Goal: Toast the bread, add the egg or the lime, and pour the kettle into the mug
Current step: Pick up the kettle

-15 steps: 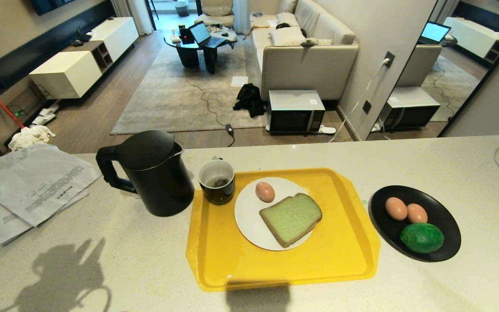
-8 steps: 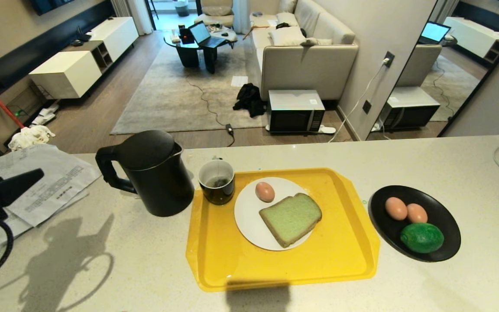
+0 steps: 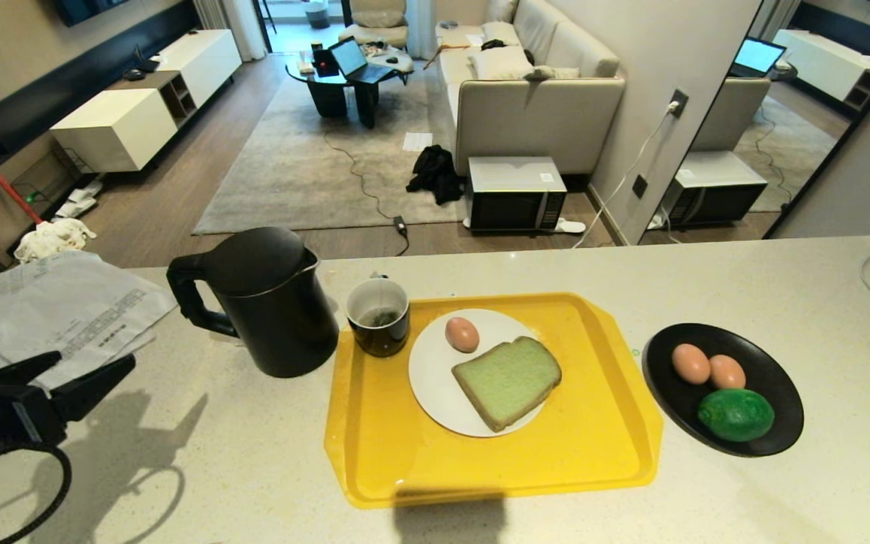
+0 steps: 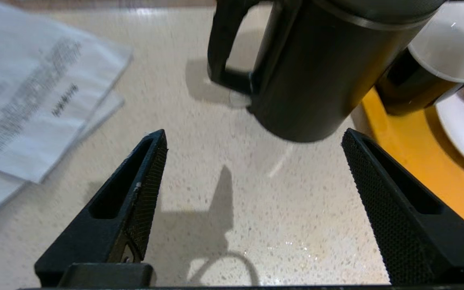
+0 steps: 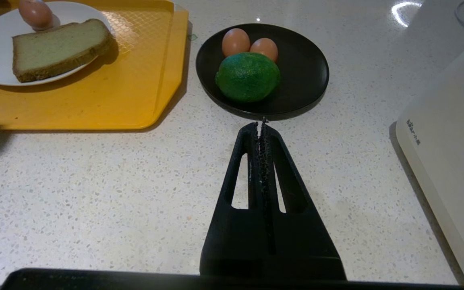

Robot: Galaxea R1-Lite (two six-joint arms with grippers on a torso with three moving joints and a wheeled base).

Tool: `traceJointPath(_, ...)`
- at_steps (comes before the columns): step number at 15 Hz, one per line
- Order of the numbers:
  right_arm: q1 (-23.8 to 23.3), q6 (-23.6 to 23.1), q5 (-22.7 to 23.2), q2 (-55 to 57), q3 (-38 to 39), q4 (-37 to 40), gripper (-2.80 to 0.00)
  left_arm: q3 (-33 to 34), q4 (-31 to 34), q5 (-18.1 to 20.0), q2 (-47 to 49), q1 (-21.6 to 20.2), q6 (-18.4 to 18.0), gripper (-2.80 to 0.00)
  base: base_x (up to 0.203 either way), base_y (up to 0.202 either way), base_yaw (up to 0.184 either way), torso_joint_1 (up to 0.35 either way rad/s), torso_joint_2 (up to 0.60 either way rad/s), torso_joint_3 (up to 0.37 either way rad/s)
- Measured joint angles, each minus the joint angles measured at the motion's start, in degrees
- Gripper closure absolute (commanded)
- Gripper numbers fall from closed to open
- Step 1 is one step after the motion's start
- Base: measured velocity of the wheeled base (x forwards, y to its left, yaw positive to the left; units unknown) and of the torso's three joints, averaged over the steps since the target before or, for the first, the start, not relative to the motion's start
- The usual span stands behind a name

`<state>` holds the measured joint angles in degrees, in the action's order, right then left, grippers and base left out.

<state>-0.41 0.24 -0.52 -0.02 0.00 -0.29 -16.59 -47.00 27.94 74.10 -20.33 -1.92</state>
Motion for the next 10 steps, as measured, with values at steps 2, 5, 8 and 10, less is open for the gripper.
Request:
traceJointPath(2, 0.0, 0.0, 0.0, 0.0, 0.0, 0.0, 0.0, 0.1, -1.4, 0.0, 4.1, 0.0, 0.4, -2.8, 0.0, 0.0, 0.0, 0.0, 0.0, 0.0)
traceJointPath(5, 0.0, 0.0, 0.0, 0.0, 0.0, 0.0, 0.0, -3.7, -2.8, 0.0, 10.8, -0.7, 1.2, -2.8, 0.0, 0.0, 0.0, 0.0, 0.0, 0.0)
traceJointPath(8, 0.0, 0.0, 0.0, 0.0, 0.0, 0.0, 0.0, -7.7, -2.8, 0.0, 16.3, -0.5, -0.2, -2.8, 0.0, 0.0, 0.0, 0.0, 0.0, 0.0)
traceJointPath(10, 0.0, 0.0, 0.0, 0.0, 0.0, 0.0, 0.0, -10.5, -3.2, 0.0, 19.5, 0.6, -0.9, -2.8, 0.0, 0.0, 0.0, 0.0, 0.0, 0.0)
